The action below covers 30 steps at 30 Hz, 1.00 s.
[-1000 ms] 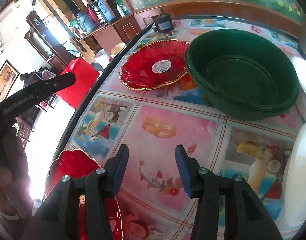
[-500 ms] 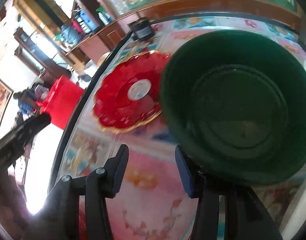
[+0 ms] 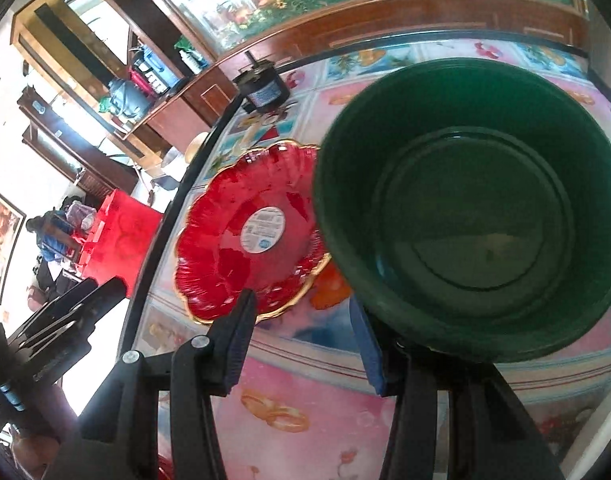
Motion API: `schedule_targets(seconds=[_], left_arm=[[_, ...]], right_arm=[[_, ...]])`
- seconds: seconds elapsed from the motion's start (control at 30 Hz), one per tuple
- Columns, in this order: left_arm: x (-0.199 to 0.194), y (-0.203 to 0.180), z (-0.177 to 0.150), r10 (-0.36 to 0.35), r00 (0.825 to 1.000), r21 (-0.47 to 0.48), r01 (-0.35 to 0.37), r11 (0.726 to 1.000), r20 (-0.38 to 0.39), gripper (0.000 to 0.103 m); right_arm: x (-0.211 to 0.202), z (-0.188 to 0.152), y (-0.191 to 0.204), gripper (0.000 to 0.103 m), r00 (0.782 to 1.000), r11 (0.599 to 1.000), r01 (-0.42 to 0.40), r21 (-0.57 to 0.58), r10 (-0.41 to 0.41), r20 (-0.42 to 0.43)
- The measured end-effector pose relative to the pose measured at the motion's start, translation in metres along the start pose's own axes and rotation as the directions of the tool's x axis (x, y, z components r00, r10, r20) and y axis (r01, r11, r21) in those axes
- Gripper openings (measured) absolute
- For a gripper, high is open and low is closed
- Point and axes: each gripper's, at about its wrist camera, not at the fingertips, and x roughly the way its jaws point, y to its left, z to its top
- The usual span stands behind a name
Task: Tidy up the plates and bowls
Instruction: 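Move the left tool to the smaller red plate beside the green basin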
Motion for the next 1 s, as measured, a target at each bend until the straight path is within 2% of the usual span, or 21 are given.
schedule_targets(seconds=[0.33, 1.0], left_arm=[[0.003, -0.002, 0.008, -0.044, 0.999, 0.002, 0.044, 0.999, 0.017, 0.066], [0.016, 0.003, 0.018, -0.055, 0.998, -0.014, 0.055, 0.998, 0.014, 0.067]], right_arm=[[0.005, 0.005, -0.001, 0.048, 1.0, 1.0, 0.012, 0.002, -0.012, -0.005], [0.006, 0.006, 0.0, 0.048, 1.0, 1.0, 0.018, -0.005, -0.018, -0.007]])
